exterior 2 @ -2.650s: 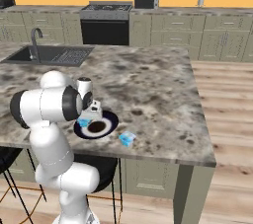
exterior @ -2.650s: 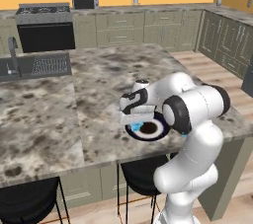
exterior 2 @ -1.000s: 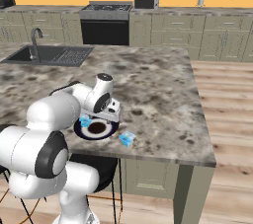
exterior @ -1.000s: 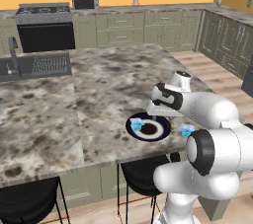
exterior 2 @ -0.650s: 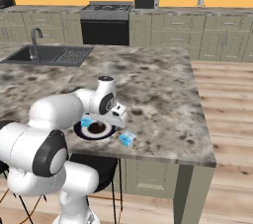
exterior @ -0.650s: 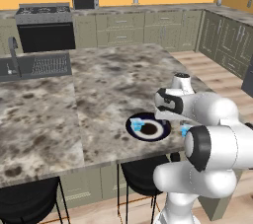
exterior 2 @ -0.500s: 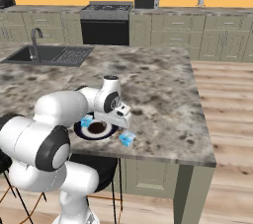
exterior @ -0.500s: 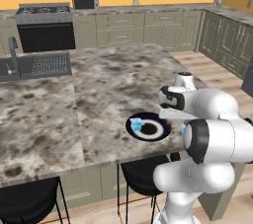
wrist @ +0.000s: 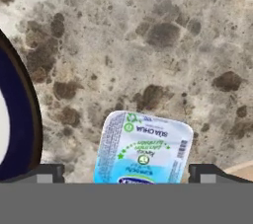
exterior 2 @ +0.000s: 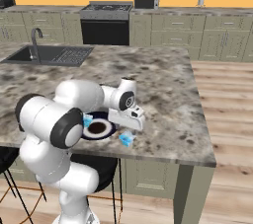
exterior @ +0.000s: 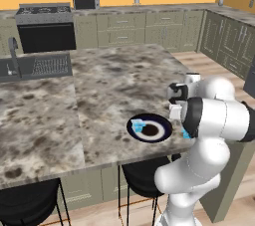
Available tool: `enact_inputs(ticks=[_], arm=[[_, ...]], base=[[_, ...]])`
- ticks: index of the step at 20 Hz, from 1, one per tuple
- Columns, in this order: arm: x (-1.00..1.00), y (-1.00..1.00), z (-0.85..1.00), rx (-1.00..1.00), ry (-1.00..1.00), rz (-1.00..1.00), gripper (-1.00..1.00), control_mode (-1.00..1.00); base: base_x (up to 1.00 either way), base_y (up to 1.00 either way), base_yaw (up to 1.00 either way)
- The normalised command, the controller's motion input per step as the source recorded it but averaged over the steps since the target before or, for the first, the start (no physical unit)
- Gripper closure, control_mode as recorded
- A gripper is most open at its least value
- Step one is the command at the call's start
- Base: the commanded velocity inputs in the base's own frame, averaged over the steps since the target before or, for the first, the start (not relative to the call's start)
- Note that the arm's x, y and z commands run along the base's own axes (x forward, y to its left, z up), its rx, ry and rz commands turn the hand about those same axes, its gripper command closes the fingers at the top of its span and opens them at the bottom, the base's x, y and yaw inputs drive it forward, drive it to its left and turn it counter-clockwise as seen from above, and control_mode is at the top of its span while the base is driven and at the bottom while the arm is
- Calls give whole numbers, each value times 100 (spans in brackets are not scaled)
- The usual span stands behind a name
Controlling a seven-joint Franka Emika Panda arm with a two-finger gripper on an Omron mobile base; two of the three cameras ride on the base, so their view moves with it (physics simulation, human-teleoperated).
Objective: Place two yogurt containers on each plate.
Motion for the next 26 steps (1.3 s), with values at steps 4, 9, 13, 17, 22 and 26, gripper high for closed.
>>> enact_inputs(ticks=[4,9,13,17,22,26], arm=[[0,-19,-32,7,0,-4,-100,-100],[-25,-1,-9,0,0,-7,-100,-100],[-8,1,-23,1,-5,-6,-100,-100],[0,3,-16,1,-6,-5,-100,-100],[-1,0,23,0,0,-2,-100,-100],[-1,0,-4,-1,1,0,-100,-100]], base=[[0,0,0],[0,0,0],[0,0,0],[0,0,0],[0,0,0],[0,0,0]])
